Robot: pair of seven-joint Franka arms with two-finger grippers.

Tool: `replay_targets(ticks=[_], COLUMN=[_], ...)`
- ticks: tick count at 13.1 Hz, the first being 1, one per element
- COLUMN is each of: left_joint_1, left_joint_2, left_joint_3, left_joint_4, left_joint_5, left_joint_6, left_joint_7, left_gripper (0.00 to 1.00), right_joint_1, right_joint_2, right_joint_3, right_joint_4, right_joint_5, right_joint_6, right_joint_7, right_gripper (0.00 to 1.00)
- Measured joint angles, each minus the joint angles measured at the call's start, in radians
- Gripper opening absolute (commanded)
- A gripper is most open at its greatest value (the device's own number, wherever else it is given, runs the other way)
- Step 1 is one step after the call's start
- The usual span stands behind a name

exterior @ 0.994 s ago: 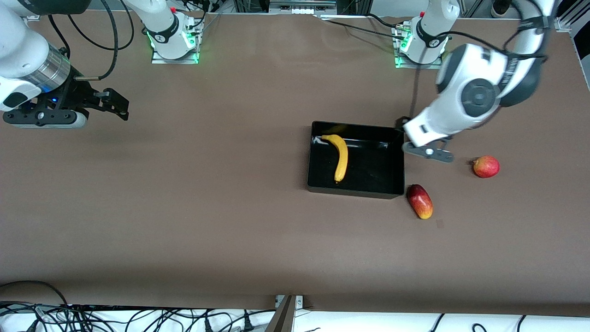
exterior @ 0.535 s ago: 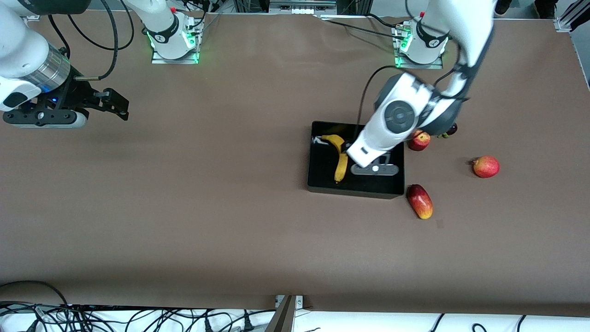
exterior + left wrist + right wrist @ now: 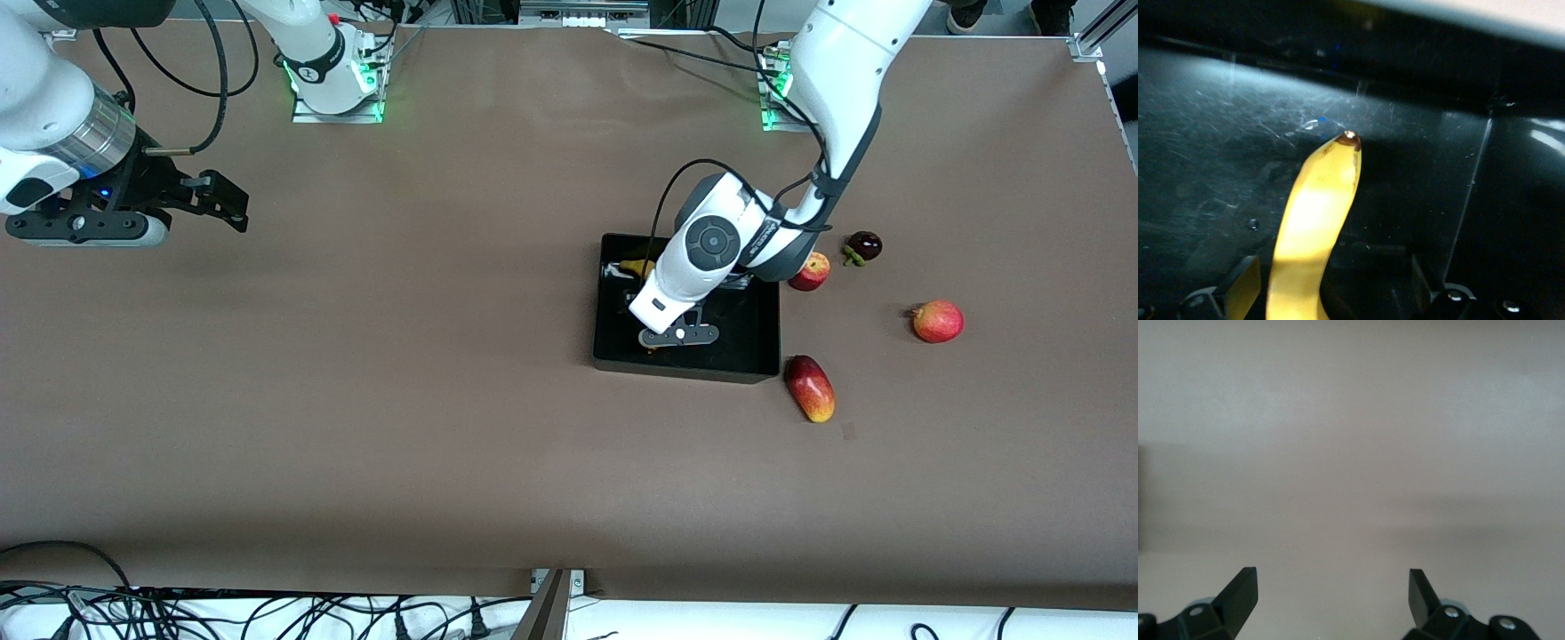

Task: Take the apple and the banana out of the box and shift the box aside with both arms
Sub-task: 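Move the left gripper back into the tray over the banana, then grasp the yellow banana by its stem with the left gripper, then lift the banana out of the tray and carry it beside the apples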

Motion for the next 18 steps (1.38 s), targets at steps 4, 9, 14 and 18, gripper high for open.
replay_targets(ticks=[4, 9, 14, 18], left_joint_1=[-0.010, -0.008, 0.014, 0.039], left_joint_2=[0.041, 0.034, -0.060, -0.151], left_joint_3=[0.000, 0.003, 0.007, 0.011], left_joint_4=[0.000, 0.011, 0.063, 0.116], left_joint_5=[0.000, 0.002, 0.002, 0.002], left_joint_6=[0.036, -0.015, -0.207, -0.409], left_joint_7=[-0.002, -0.002, 0.004, 0.039], left_gripper=[0.00, 0.00, 0.00, 0.00], right_joint_1=[0.000, 0.000, 0.000, 0.000], right_joint_2=[0.000, 0.000, 0.000, 0.000], right_joint_3=[0.000, 0.000, 0.000, 0.000], right_joint_4=[0.000, 0.000, 0.000, 0.000], right_joint_5=[0.000, 0.000, 0.000, 0.000], right_joint_6=[0.000, 0.000, 0.000, 0.000], right_joint_7=[0.000, 0.000, 0.000, 0.000], right_gripper=[1.00, 1.00, 1.00, 1.00])
